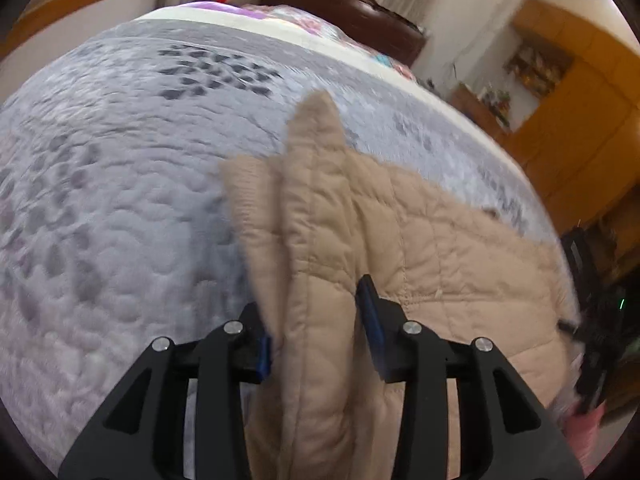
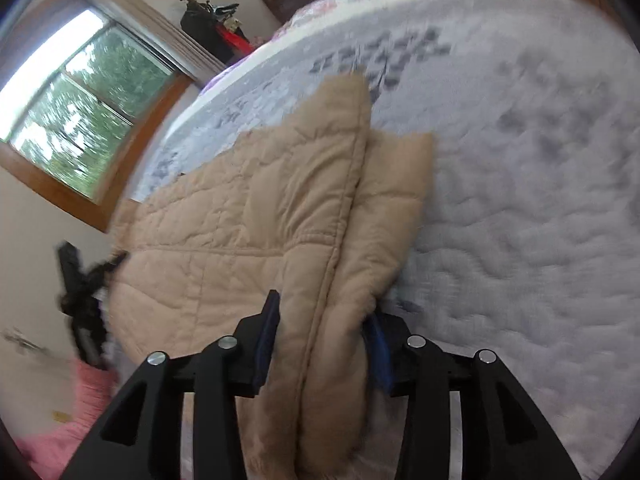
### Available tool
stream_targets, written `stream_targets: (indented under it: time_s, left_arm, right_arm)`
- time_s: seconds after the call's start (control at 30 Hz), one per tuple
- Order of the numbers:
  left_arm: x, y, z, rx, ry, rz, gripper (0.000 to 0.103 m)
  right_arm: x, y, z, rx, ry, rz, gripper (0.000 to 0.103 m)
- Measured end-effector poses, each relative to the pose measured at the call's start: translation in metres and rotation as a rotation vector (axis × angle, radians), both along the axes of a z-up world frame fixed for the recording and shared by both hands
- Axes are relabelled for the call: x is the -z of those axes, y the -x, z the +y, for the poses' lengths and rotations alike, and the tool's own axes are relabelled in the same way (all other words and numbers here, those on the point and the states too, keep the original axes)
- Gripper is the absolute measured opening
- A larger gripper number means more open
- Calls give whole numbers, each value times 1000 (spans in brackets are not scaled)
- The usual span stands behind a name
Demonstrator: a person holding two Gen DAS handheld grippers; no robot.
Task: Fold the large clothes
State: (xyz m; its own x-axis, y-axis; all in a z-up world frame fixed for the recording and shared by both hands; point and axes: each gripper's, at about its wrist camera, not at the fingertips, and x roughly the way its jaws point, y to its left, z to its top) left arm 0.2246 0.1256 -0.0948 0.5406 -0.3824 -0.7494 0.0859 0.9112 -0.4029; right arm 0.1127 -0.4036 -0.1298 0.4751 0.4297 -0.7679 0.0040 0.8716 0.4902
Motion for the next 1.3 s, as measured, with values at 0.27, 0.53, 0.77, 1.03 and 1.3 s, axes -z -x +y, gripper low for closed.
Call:
stream_targets:
  time_s: [0.27, 0.53, 0.77, 1.03, 1.3]
  left_arm:
    - [-59, 59, 25, -100, -12, -153, 35]
    - [-33, 87, -37, 78, -39, -96, 35]
    - [14, 80, -39, 95, -66, -51, 34]
    - [-2, 94, -24, 19, -23, -33, 39]
    - [-20, 157, 10, -189, 44, -22, 54]
  right_arm:
    - [-52, 54, 34, -82, 219, -90, 34]
    - [-31, 63, 71, -175, 285, -13, 30]
    - [9, 66, 62, -141, 201, 32, 23]
    - [-20, 74, 53, -130, 176, -15, 25]
    - [-15, 70, 39, -99, 174, 80, 37]
